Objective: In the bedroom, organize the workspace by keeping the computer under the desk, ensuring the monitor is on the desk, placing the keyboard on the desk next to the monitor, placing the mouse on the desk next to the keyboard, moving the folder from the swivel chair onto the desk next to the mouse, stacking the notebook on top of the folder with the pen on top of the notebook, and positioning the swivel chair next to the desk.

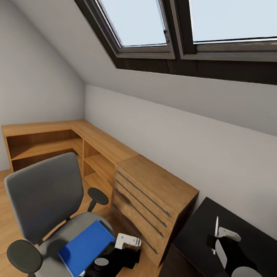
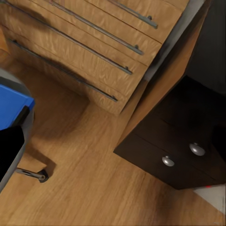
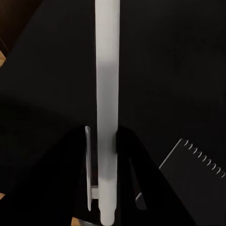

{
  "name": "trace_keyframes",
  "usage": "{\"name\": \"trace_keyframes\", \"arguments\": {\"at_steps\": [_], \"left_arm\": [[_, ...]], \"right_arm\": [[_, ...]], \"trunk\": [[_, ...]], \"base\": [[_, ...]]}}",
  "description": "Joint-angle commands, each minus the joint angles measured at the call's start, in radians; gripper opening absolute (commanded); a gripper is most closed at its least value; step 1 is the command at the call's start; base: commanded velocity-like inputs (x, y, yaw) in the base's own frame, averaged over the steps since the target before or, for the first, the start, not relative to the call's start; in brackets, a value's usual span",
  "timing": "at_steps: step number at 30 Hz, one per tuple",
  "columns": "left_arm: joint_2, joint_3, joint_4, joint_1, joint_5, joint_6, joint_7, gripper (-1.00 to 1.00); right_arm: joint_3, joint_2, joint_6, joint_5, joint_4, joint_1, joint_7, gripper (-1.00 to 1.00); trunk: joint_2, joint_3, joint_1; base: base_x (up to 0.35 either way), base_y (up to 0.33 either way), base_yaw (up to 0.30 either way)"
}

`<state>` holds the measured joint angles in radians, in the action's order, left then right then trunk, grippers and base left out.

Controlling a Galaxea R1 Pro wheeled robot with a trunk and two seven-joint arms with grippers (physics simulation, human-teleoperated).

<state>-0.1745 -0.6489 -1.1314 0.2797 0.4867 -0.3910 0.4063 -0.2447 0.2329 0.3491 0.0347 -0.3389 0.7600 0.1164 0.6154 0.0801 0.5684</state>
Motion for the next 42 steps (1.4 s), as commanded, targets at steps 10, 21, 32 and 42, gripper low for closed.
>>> {"name": "trace_keyframes", "arguments": {"at_steps": [10, 21, 32, 42], "left_arm": [[0.016, -0.005, -0.080, 0.001, 0.048, -0.005, 0.048, 1.00], [0.016, -0.011, -0.082, 0.001, 0.053, -0.004, 0.134, 1.00], [0.015, -0.015, -0.081, 0.001, 0.055, -0.004, 0.135, 1.00], [0.015, -0.018, -0.080, 0.001, 0.055, -0.003, 0.135, 1.00]], "right_arm": [[-0.005, 0.000, -0.007, 0.004, 0.019, 0.001, 0.003, -1.00], [-0.005, -0.001, -0.003, 0.002, 0.020, 0.001, 0.001, -1.00], [-0.011, 0.016, 0.011, -0.092, 0.017, 0.001, -0.076, -1.00], [-0.012, 0.018, 0.023, -0.118, 0.015, 0.001, -0.085, -1.00]], "trunk": [[0.058, 0.027, 0.031], [0.135, 0.061, 0.073], [0.212, 0.096, 0.115], [0.282, 0.127, 0.154]], "base": [[0.000, -0.001, 0.000], [0.000, 0.000, 0.000], [0.000, 0.000, 0.000], [0.000, 0.000, 0.000]]}}
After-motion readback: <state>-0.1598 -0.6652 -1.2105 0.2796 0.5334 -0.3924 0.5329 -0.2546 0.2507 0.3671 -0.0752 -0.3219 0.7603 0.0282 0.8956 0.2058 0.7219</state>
